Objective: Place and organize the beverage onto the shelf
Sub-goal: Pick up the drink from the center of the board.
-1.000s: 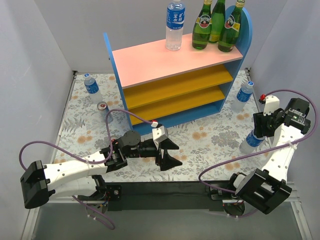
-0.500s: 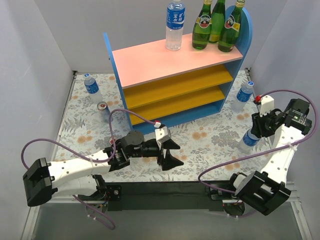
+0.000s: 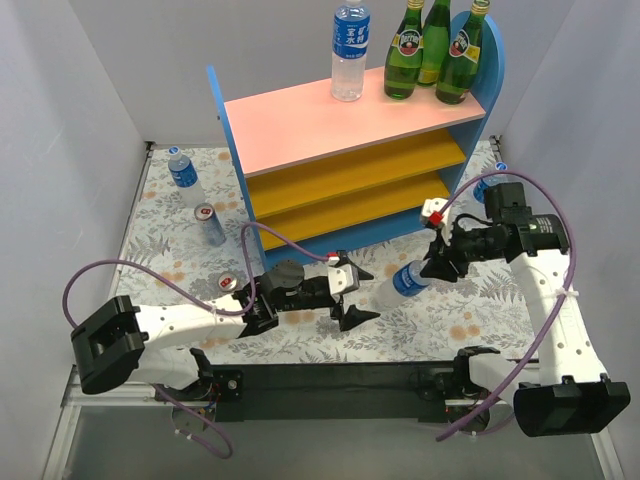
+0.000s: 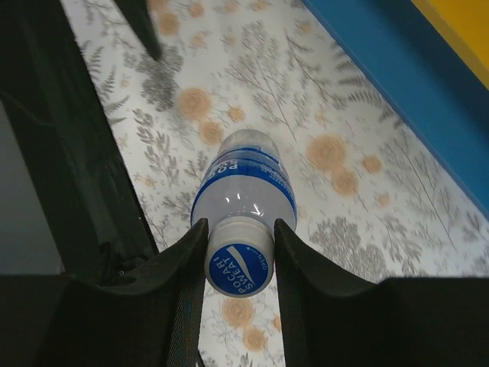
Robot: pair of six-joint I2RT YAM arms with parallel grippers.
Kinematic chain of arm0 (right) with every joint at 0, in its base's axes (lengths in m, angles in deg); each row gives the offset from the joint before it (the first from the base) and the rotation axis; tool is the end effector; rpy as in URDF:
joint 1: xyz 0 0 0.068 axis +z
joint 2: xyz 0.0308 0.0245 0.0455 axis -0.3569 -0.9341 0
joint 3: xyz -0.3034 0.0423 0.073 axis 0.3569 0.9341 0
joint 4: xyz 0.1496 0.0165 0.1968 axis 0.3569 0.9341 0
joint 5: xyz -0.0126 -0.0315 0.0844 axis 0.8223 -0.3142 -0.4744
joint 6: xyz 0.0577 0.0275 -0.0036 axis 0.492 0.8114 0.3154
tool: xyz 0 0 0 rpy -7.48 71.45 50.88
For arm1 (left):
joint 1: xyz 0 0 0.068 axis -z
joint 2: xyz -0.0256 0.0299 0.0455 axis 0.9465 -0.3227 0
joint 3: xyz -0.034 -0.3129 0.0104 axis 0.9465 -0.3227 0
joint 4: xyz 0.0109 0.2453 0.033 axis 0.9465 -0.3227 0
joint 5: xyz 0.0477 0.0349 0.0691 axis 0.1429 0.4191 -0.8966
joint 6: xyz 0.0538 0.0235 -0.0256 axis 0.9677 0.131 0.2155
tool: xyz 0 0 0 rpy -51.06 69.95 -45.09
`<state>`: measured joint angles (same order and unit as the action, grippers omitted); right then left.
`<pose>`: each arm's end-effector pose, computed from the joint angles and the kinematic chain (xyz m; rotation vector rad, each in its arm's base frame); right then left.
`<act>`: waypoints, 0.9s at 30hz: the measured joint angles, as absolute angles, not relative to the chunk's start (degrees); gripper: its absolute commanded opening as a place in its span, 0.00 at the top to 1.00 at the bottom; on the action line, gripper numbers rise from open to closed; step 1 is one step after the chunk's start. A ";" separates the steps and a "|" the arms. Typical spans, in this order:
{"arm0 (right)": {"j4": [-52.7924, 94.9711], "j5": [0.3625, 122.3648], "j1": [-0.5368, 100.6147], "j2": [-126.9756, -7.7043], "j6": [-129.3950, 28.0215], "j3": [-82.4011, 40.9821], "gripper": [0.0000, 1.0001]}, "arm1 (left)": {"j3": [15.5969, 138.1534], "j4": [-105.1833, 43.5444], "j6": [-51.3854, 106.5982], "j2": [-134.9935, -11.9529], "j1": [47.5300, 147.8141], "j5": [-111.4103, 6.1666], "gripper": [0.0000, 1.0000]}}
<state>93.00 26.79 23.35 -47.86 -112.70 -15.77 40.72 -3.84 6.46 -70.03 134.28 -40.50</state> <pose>0.1398 0.0393 0.3804 -1.3229 1.9591 0.5669 0.1051 -0.2453 0.3047 0.7973 1.7701 -1.4929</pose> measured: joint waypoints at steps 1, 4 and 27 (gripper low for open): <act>92.48 25.85 25.86 -47.99 -112.29 -15.77 0.99 | 40.74 -2.49 7.40 -70.80 134.28 -40.79 0.20; 91.96 23.07 31.76 -49.46 -111.67 -16.67 0.99 | 40.98 -0.19 9.06 -73.99 134.28 -41.94 0.20; 84.63 24.95 45.80 -52.06 -107.26 -18.79 0.99 | 50.53 7.70 5.06 -90.34 134.13 -44.24 0.92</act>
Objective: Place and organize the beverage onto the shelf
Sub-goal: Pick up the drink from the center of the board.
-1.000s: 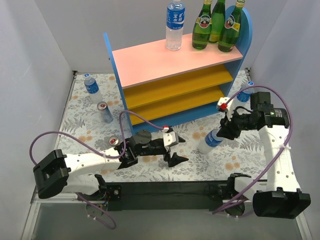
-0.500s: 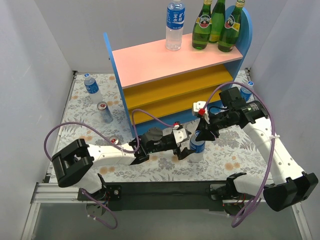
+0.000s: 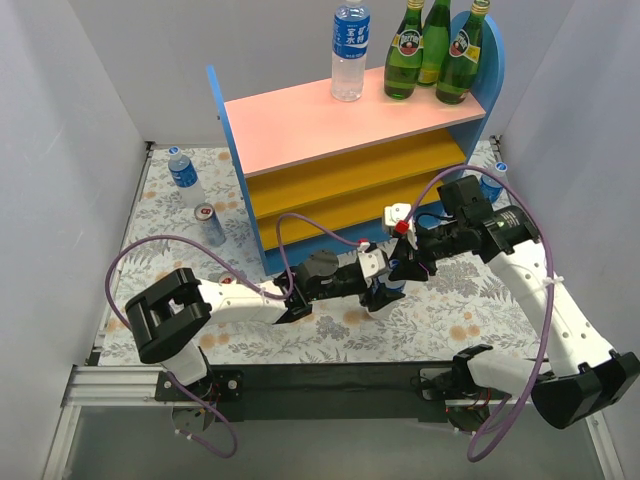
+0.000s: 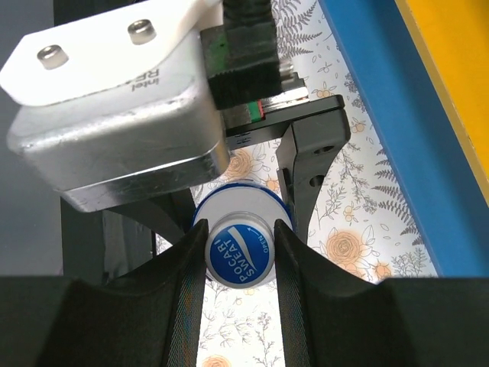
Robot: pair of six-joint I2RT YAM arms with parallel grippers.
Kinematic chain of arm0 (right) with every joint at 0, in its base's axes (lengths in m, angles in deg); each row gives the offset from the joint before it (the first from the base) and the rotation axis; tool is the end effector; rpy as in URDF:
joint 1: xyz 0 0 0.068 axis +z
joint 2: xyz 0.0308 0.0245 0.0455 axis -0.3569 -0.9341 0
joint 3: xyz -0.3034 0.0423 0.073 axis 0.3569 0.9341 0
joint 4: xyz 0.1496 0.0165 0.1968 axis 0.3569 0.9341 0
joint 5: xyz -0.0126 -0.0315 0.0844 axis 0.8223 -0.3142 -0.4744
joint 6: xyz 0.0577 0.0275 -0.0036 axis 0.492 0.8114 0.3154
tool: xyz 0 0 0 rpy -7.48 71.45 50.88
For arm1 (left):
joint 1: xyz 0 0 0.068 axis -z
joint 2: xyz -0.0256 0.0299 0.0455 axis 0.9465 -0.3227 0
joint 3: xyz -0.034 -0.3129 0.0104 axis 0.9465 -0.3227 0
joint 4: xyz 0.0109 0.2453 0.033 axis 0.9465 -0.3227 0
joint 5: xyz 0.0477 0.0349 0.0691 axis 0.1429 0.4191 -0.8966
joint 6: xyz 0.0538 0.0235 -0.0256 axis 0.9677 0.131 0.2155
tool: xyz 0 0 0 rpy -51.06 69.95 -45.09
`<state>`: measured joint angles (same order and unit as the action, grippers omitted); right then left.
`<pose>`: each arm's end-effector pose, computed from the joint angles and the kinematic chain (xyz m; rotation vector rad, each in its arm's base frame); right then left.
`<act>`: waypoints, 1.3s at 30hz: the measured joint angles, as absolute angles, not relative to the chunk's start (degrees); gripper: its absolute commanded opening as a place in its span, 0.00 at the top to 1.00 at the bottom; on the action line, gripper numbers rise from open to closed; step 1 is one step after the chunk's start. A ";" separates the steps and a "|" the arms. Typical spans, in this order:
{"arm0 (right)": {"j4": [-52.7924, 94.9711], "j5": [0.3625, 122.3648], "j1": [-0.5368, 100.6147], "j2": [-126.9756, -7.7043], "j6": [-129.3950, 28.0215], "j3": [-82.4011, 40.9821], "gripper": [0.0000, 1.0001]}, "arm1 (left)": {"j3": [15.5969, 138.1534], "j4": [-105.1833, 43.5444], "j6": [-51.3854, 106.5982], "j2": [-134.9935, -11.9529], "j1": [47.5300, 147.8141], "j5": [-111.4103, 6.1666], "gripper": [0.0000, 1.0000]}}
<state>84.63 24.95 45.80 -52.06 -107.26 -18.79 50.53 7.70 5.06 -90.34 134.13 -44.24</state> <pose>0.1442 0.1049 0.3938 -1.6251 1.6638 0.7610 0.1490 -0.3230 0.2827 0.7140 1.7723 -1.4656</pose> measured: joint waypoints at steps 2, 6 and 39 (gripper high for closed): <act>84.11 25.32 45.80 -51.10 -106.58 -18.42 0.99 | 50.62 7.81 4.60 -90.23 134.13 -44.13 1.00; 82.73 25.30 45.80 -49.07 -104.33 -16.91 0.40 | 50.42 6.80 3.33 -89.27 134.33 -43.82 1.00; 48.63 15.25 41.18 -39.86 -81.03 4.97 0.02 | 57.83 -10.71 -25.11 -77.81 133.91 -69.13 1.00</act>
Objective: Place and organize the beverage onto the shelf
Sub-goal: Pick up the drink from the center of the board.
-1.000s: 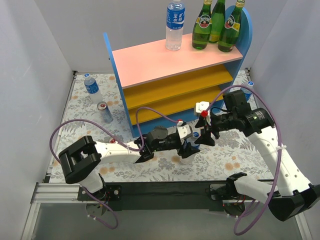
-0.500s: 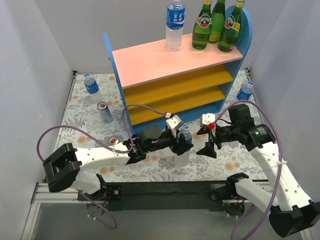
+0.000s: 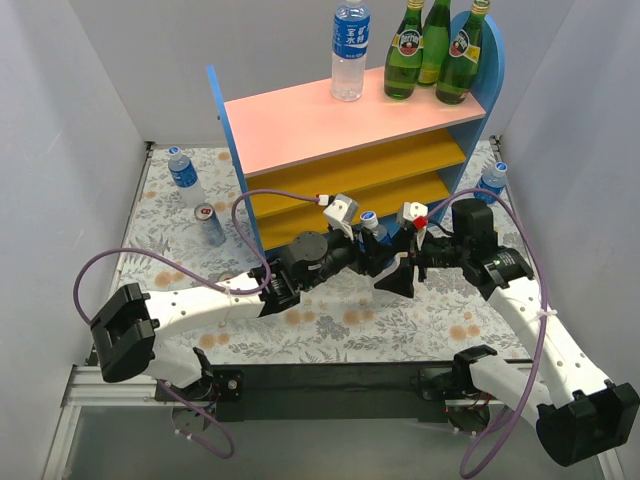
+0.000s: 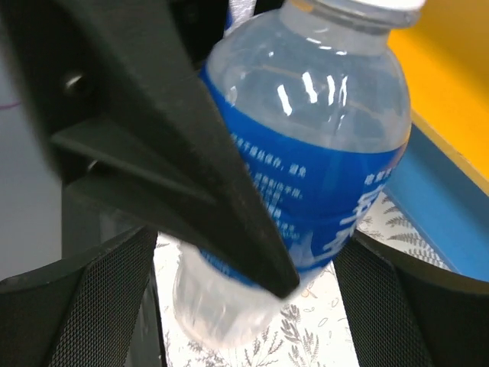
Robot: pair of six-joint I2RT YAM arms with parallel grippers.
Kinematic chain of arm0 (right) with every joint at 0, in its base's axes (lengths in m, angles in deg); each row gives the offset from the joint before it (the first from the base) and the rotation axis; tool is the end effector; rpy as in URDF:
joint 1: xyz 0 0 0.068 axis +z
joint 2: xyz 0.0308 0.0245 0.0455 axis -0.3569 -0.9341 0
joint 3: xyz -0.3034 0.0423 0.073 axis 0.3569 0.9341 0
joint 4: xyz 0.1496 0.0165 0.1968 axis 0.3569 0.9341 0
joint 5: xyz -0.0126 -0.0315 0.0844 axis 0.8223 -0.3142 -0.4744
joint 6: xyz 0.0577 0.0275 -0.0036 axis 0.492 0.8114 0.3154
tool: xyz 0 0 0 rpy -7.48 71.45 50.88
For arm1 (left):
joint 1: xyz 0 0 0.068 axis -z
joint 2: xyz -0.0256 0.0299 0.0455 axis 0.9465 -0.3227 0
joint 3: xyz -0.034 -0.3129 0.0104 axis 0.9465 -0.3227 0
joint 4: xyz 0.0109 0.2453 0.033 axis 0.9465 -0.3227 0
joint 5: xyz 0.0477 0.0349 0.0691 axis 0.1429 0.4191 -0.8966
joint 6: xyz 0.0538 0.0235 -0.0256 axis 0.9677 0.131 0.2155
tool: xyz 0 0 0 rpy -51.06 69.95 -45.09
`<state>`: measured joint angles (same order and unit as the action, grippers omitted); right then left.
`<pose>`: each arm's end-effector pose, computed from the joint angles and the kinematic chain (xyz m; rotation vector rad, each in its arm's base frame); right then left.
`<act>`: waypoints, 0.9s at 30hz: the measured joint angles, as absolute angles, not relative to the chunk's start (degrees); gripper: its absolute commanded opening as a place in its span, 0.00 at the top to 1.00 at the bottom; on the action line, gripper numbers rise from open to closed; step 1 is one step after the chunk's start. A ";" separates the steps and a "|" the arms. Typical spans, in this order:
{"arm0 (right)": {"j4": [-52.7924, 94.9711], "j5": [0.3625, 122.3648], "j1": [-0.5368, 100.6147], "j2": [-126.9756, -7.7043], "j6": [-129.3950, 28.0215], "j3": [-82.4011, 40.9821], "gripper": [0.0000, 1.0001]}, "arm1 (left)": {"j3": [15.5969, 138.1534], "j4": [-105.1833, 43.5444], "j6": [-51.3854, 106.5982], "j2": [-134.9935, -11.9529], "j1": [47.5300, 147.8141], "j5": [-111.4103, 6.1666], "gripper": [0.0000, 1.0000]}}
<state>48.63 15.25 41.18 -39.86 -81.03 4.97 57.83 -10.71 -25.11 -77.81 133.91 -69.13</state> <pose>0.1355 0.0926 0.3516 -1.2259 1.5887 0.9478 0.1534 -0.2820 0.3569 -0.1523 1.8944 -1.5106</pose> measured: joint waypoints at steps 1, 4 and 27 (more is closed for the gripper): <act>46.91 15.68 41.18 -40.15 -79.06 5.23 0.01 | 58.64 -10.60 -25.94 -78.45 133.91 -69.88 1.00; 42.10 17.63 41.18 -40.54 -74.45 5.84 0.02 | 60.71 -10.09 -27.79 -80.54 133.91 -71.43 1.00; 34.41 23.16 40.66 -40.43 -64.40 8.97 0.99 | 62.38 -7.16 -32.34 -82.18 133.59 -76.28 0.96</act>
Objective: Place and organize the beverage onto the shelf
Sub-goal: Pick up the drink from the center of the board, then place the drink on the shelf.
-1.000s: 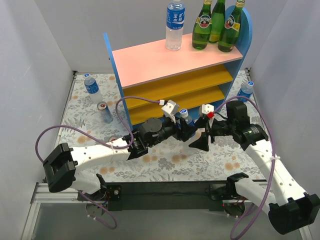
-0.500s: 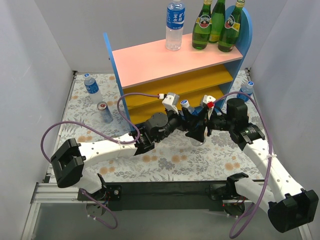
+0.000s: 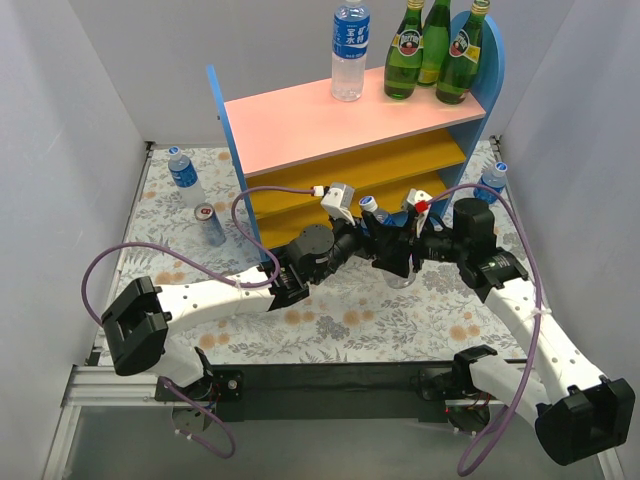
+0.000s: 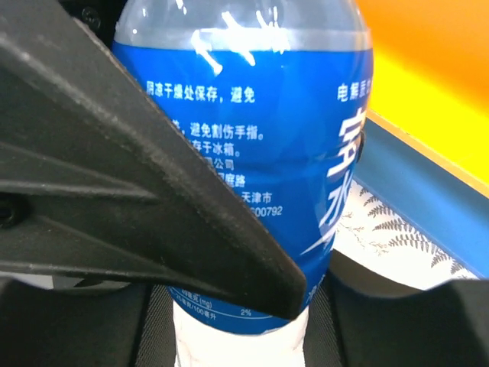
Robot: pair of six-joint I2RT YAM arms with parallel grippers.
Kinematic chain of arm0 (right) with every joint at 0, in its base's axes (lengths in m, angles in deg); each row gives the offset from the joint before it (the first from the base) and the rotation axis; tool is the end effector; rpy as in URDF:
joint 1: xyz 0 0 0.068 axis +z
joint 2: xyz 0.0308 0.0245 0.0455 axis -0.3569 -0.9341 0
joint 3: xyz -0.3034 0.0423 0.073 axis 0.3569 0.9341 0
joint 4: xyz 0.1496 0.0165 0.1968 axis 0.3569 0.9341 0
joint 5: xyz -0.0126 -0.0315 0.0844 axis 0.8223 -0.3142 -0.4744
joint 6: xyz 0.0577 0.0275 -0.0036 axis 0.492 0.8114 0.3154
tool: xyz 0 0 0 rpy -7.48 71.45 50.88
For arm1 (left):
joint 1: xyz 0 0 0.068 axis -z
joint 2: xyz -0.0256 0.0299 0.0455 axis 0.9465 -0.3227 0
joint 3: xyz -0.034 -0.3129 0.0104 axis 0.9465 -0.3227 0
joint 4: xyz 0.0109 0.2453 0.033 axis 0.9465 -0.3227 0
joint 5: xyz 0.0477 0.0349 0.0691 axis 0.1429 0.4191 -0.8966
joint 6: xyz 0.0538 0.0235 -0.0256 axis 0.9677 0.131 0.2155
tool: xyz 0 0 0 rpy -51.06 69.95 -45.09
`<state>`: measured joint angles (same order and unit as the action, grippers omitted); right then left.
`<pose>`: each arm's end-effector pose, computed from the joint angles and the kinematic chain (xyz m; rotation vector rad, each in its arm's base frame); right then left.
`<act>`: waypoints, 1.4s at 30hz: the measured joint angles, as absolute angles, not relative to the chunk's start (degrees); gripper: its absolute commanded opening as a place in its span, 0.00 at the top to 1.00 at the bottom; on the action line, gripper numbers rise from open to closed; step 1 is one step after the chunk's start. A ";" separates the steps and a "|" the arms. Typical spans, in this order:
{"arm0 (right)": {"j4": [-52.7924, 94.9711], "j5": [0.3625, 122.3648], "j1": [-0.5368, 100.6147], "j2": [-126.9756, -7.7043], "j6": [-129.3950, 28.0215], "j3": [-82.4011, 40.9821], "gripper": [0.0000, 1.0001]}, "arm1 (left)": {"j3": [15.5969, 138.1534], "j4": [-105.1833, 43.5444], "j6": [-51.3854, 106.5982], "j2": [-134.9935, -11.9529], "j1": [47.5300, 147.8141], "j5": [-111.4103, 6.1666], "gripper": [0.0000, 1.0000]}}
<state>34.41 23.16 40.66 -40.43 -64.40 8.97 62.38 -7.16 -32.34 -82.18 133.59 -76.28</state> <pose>0.1548 0.0934 0.3482 -0.9480 1.6959 0.9259 0.1707 -0.2982 0.3690 -0.3862 1.7919 -1.5564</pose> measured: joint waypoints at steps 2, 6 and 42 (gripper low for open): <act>34.38 22.53 40.31 -40.34 -64.31 8.97 0.99 | 62.38 -7.01 -32.43 -82.18 133.59 -76.11 0.73; 34.34 21.13 39.17 -39.10 -64.57 9.34 0.99 | 62.38 -6.36 -32.41 -81.94 133.65 -75.84 0.41; 47.63 15.16 33.77 -48.54 -76.22 -30.92 0.99 | 38.11 -17.68 -18.81 -44.00 133.93 -59.32 0.24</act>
